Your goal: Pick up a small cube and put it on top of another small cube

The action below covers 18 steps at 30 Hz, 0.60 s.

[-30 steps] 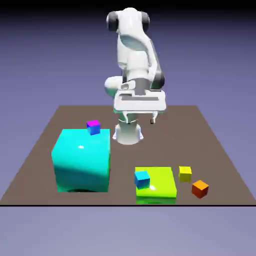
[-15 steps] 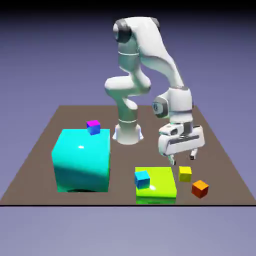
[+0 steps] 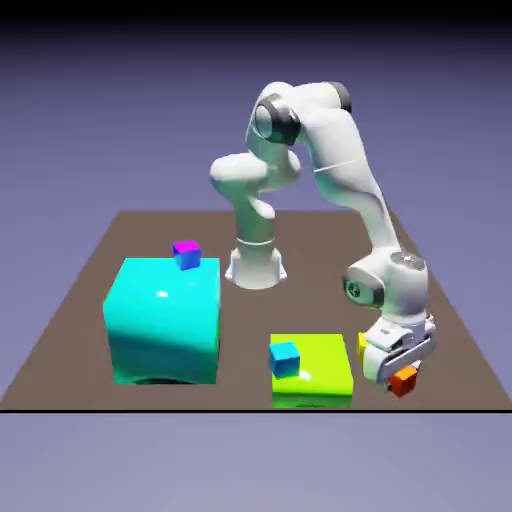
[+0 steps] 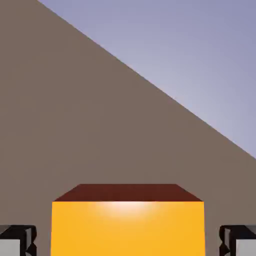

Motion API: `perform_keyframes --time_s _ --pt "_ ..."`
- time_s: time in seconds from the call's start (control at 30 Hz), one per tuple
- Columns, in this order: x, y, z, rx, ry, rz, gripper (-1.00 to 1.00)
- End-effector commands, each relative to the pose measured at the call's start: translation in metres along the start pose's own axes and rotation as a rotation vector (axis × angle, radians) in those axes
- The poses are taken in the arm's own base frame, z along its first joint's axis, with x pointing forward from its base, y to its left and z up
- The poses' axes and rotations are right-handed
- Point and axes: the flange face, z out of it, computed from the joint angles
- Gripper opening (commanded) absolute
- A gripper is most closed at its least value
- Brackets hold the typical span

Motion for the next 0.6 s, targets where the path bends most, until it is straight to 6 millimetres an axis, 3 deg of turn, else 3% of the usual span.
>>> perform_keyframes --time_s 0.0,0.1,0.43,0.5,0.57 --pt "0.001 -0.001 -0.014 0.0 0.0 0.0 -1.0" --pt "-0.001 0.0 -0.056 -0.002 0.001 0.002 -1.0" --pt "-0.089 0.048 -0.115 -0.024 0.022 0.29 -1.0" --pt "-0.096 0.052 -0.119 -0.023 0.023 0.314 -1.0" --pt "-0.095 0.052 -0.096 -0.023 0.023 0.315 -1.0"
